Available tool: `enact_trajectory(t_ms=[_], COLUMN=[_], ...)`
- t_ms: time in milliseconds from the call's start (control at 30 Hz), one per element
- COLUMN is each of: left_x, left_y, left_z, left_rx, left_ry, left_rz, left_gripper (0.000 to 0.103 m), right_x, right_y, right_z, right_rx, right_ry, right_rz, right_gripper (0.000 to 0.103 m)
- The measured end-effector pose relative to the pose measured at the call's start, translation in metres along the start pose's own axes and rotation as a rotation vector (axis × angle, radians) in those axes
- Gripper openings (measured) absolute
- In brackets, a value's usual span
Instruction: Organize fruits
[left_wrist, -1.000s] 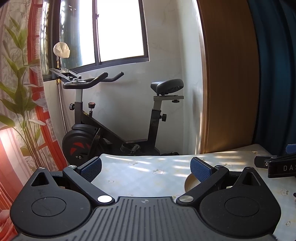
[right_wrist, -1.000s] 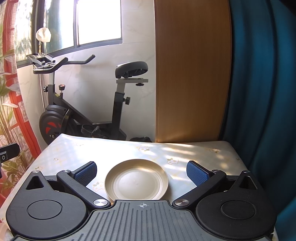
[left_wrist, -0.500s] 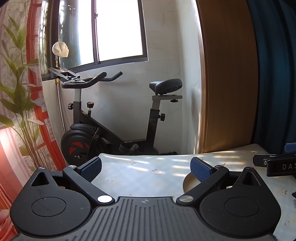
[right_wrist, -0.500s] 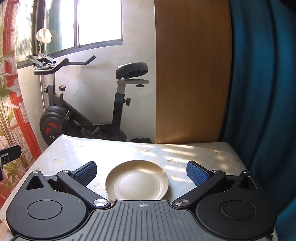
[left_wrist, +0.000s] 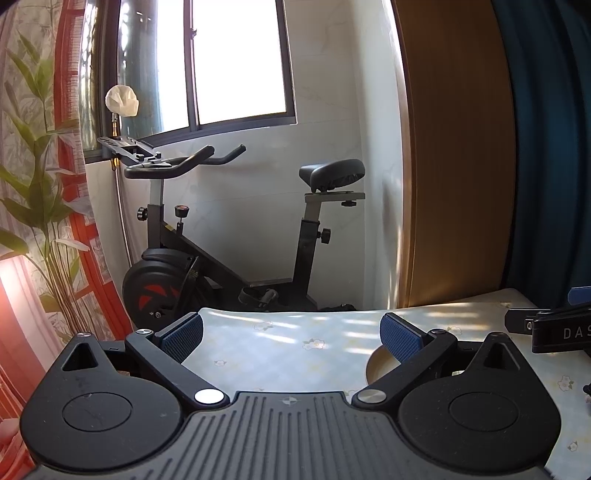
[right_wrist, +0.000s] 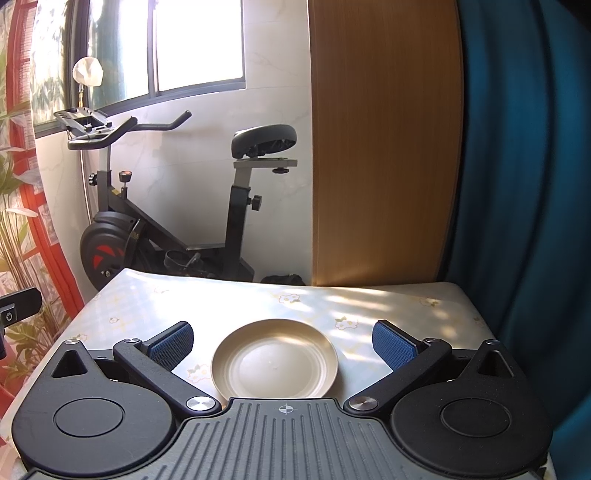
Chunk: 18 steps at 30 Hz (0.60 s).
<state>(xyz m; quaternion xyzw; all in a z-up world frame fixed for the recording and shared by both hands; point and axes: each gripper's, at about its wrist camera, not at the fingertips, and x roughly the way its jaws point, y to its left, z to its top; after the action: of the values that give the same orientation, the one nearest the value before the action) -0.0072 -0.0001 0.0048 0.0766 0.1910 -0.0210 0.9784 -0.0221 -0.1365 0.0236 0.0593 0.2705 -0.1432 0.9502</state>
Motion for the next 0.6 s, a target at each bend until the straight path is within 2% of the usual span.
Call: enact_trajectory(t_ms=[467, 600], left_x=[0.003, 0.008], left_y=[-0.001, 0.0], left_z=[-0.003, -0.005], left_rx=[0.005, -0.005], left_ry=[0.001, 0.006], left_rz=[0.014, 0.017], left_gripper=[0.103, 0.103], right_x=[0.004, 0.011], right_y=[-0.002, -0.007], right_z=[-0.002, -0.007], right_rx=[0.001, 0.021], right_ry=[0.001, 0.004], right_rz=[-0.006, 0.02], right_gripper=[0.103, 0.103])
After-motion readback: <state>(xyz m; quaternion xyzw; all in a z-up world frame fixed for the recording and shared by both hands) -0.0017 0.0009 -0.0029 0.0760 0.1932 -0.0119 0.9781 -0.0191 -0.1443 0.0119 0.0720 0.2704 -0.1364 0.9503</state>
